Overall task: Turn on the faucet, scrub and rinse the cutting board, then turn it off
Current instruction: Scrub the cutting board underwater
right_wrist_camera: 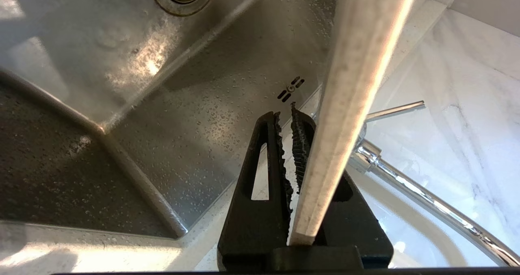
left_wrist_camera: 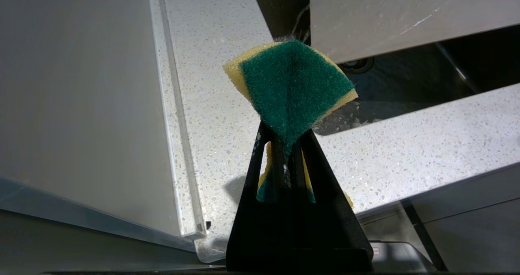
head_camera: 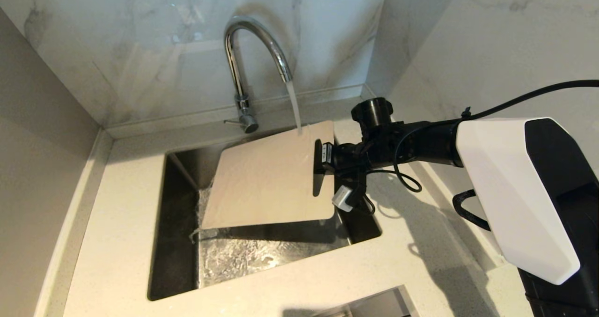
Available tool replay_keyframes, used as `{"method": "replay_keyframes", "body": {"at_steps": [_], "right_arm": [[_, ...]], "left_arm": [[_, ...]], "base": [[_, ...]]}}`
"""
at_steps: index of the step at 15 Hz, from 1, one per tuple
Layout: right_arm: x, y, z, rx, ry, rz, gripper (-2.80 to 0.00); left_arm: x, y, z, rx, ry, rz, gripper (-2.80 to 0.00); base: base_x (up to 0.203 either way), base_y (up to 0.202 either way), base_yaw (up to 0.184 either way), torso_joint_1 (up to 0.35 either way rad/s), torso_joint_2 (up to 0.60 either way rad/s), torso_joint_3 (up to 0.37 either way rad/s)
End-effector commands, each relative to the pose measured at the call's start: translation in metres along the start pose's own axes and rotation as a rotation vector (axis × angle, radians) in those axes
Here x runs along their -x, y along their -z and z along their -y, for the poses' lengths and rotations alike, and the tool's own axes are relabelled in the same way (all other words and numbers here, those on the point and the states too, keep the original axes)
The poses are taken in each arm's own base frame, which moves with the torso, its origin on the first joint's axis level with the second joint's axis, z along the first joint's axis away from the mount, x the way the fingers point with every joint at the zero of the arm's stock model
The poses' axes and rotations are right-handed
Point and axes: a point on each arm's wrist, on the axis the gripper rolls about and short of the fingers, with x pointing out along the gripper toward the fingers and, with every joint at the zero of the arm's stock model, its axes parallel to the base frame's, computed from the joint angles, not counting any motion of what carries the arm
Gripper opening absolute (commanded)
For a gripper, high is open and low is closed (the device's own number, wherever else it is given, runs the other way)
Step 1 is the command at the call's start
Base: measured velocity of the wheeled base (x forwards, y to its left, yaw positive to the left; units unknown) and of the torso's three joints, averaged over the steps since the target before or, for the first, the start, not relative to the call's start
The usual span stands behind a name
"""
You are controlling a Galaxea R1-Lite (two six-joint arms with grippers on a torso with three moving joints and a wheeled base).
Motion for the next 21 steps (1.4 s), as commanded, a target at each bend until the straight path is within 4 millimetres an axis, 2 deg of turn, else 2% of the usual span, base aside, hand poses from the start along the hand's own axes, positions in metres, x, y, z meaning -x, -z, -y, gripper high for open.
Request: {"method": "replay_keyframes", "body": {"at_steps": [1, 7, 11, 21], "right_arm": [[-0.002, -0.001, -0.002, 0.011, 0.000, 0.007, -2.80], [-0.002, -0.004, -0.002, 0.009, -0.003, 0.018, -2.80], [0.007, -0.012, 0.002, -0.005, -0.020, 0.052, -2.80], [0.071, -0.045, 0.032, 0.013, -0.033, 0.087, -2.80]], "left_arm": [[0.000, 0.000, 0.000, 0.000, -0.001, -0.002, -2.80], [0.000, 0.000, 0.000, 0.000, -0.001, -0.002, -2.80], [0.000, 0.000, 0.000, 0.000, -0.001, -0.001, -2.80], [0.000, 0.000, 0.000, 0.000, -0.001, -0.002, -2.80]], "base": [[0.000, 0.000, 0.000, 0.000, 0.00, 0.000], [0.000, 0.000, 0.000, 0.000, 0.00, 0.000], [0.000, 0.000, 0.000, 0.000, 0.00, 0.000], [0.000, 0.000, 0.000, 0.000, 0.00, 0.000]]}}
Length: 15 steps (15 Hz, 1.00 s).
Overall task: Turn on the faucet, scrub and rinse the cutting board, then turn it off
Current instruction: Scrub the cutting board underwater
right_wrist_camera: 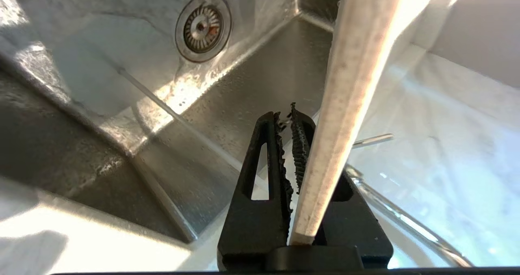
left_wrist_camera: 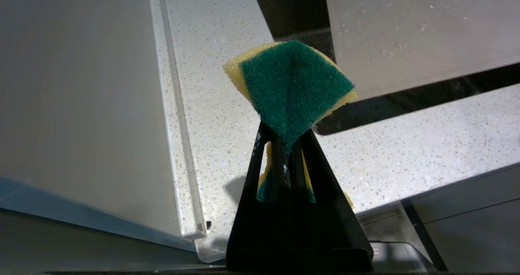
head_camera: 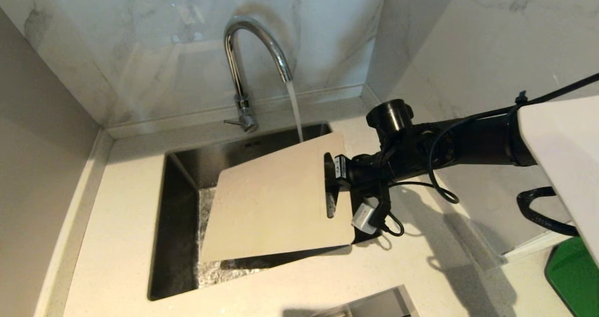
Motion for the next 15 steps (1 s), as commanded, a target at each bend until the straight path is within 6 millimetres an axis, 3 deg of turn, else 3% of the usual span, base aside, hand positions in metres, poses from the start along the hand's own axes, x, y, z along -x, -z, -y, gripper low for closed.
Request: {"method": "replay_keyframes", "body": {"at_steps": [1, 6, 15], "right_arm": [[0.025, -0.010, 0.013, 0.028, 0.012, -0.015, -2.80], [0.040, -0.031, 0.011, 0.038, 0.036, -0.038, -2.80], [0.043, -0.033, 0.012, 0.044, 0.045, -0.048, -2.80]], "left_arm": [[0.000, 0.000, 0.000, 0.001, -0.002, -0.002, -2.80], [0.000, 0.000, 0.000, 0.008, -0.002, -0.002, -2.80], [0.002, -0.006, 0.000, -0.020, -0.005, 0.022, -2.80]], "base": [[0.000, 0.000, 0.000, 0.000, 0.00, 0.000], [0.000, 0.000, 0.000, 0.000, 0.00, 0.000], [0.000, 0.000, 0.000, 0.000, 0.00, 0.000]]}}
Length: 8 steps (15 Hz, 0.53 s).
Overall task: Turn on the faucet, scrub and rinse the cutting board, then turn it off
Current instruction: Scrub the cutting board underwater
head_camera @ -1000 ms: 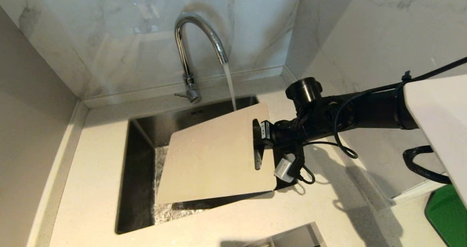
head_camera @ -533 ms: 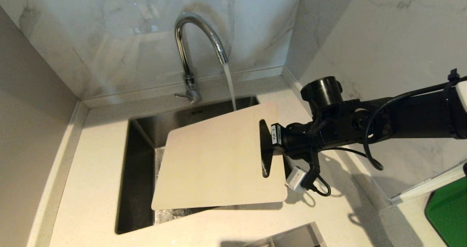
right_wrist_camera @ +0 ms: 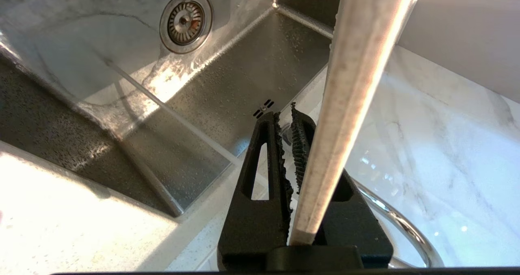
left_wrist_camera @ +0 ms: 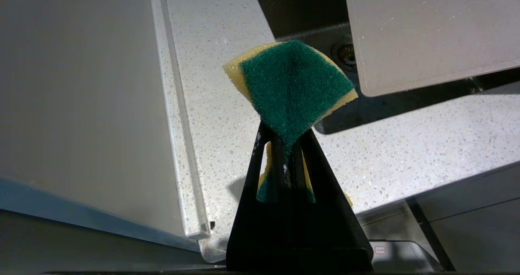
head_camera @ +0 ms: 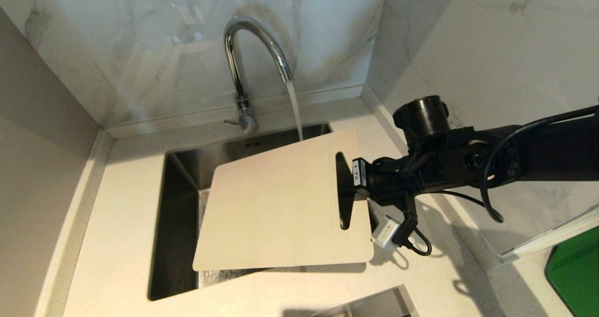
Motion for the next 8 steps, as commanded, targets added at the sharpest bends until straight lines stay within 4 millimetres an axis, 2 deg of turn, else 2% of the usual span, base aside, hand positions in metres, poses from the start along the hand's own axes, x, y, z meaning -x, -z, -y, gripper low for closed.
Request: {"method": "replay_keyframes", "body": {"at_steps": [1, 2, 4, 8], "right_arm": [[0.001, 0.000, 0.001, 0.016, 0.004, 0.000, -2.80], [0.001, 0.000, 0.001, 0.017, 0.005, -0.001, -2.80], [0.001, 0.001, 0.002, 0.014, 0.007, -0.003, -2.80], [0.003, 0.002, 0.005, 0.015, 0.015, -0.010, -2.80]], "left_arm": [[0.006, -0.021, 0.000, 0.006, -0.007, 0.060, -2.80], [0.009, -0.040, 0.000, 0.012, -0.010, 0.085, -2.80], [0.003, -0.074, 0.000, 0.016, -0.019, 0.060, -2.80], [-0.029, -0.135, -0.001, -0.020, -0.048, 0.017, -2.80]], "base": [[0.000, 0.000, 0.000, 0.000, 0.00, 0.000], [0.000, 0.000, 0.000, 0.000, 0.00, 0.000], [0.000, 0.000, 0.000, 0.000, 0.00, 0.000], [0.000, 0.000, 0.000, 0.000, 0.00, 0.000]]}}
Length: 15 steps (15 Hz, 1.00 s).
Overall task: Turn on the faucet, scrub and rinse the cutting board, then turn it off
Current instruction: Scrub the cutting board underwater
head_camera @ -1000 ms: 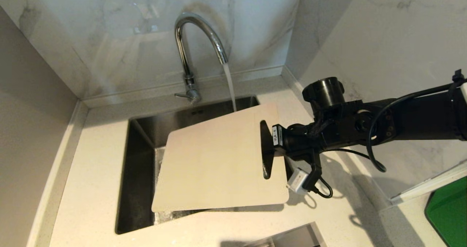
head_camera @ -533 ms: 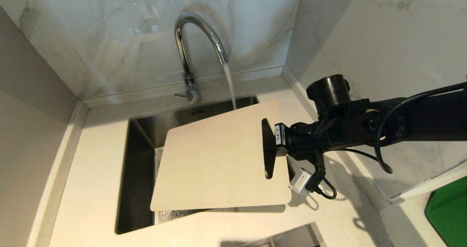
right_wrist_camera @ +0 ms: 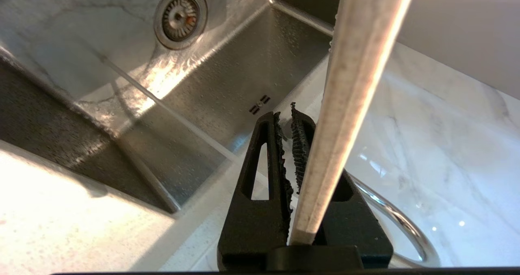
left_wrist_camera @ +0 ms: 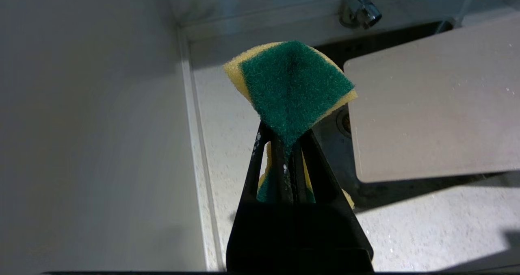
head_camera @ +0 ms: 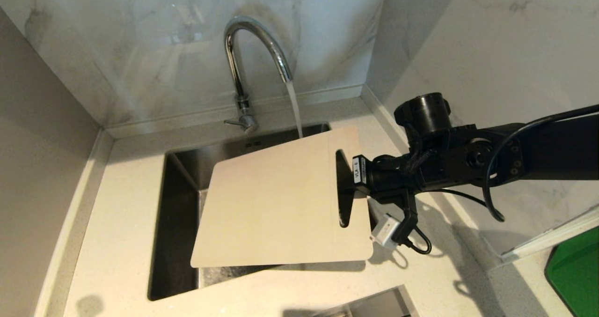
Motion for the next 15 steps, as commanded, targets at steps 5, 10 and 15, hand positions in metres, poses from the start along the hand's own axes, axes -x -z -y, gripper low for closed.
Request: {"method": "replay_keyframes", "body": {"at_steps": [5, 10, 15], "right_arm": [[0.001, 0.003, 0.003, 0.009, 0.011, -0.008, -2.80], [0.002, 0.002, 0.005, 0.007, 0.024, -0.002, -2.80], [0.002, 0.002, 0.005, 0.007, 0.025, -0.001, -2.80]], "left_arm": [[-0.092, -0.095, 0.000, -0.081, -0.071, -0.010, -2.80], [-0.156, -0.134, -0.020, -0.121, -0.158, -0.023, -2.80], [-0.207, -0.150, -0.048, -0.126, -0.148, -0.113, -2.80]], "base": [[0.000, 0.000, 0.000, 0.000, 0.00, 0.000], [0.000, 0.000, 0.000, 0.000, 0.00, 0.000], [0.000, 0.000, 0.000, 0.000, 0.00, 0.000]]}}
